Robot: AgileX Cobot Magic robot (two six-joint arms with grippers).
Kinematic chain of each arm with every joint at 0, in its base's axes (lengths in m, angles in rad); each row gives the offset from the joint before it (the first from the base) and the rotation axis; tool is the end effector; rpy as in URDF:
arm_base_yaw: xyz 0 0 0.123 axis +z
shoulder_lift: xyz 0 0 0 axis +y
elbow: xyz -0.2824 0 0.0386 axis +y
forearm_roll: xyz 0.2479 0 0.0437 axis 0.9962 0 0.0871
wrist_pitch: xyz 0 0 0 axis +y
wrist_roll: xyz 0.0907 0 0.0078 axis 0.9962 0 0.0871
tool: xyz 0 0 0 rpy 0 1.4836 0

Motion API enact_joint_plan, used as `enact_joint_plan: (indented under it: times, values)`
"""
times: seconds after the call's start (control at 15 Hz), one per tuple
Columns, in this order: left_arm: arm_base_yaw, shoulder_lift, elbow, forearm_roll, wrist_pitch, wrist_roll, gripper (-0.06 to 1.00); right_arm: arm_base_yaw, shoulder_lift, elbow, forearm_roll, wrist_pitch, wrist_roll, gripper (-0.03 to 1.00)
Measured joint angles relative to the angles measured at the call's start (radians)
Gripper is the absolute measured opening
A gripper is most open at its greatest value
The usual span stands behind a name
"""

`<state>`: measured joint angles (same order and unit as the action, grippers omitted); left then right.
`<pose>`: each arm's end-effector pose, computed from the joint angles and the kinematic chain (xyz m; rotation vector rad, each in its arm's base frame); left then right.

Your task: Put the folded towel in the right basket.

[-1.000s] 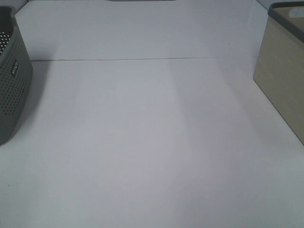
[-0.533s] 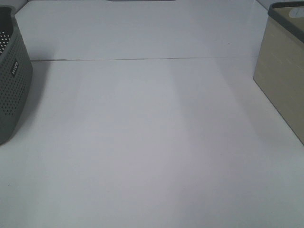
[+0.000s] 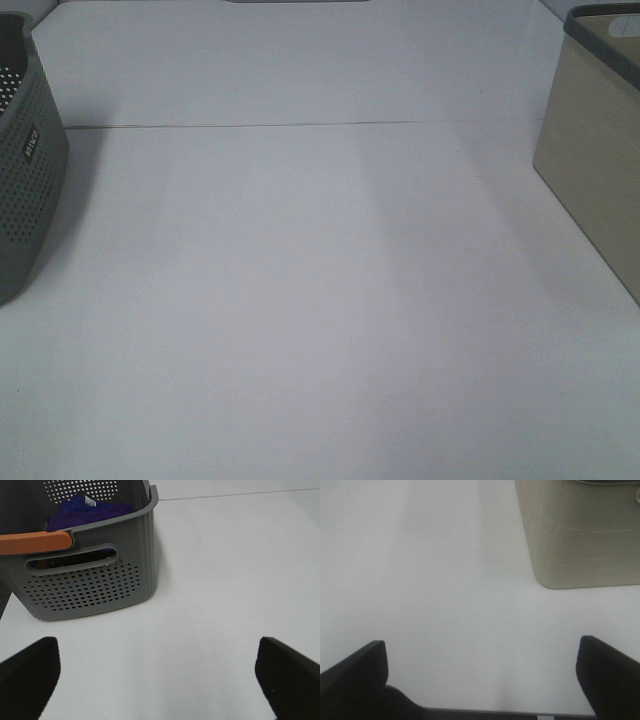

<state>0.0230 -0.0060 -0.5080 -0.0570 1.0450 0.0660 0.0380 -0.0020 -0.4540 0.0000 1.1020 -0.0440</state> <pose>-0.0061 -0.0046 0.2807 0.0458 2.0128 -0.0112 -0.0020 -0.0001 0.2611 -0.0873 2.1278 -0.0035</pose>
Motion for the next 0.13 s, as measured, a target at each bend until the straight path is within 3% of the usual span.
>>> enact_joint_plan:
  times: [0.13]
  values:
    - [0.000, 0.000, 0.000, 0.000, 0.000, 0.000, 0.99, 0.000, 0.000, 0.000, 0.000, 0.000, 0.000, 0.98]
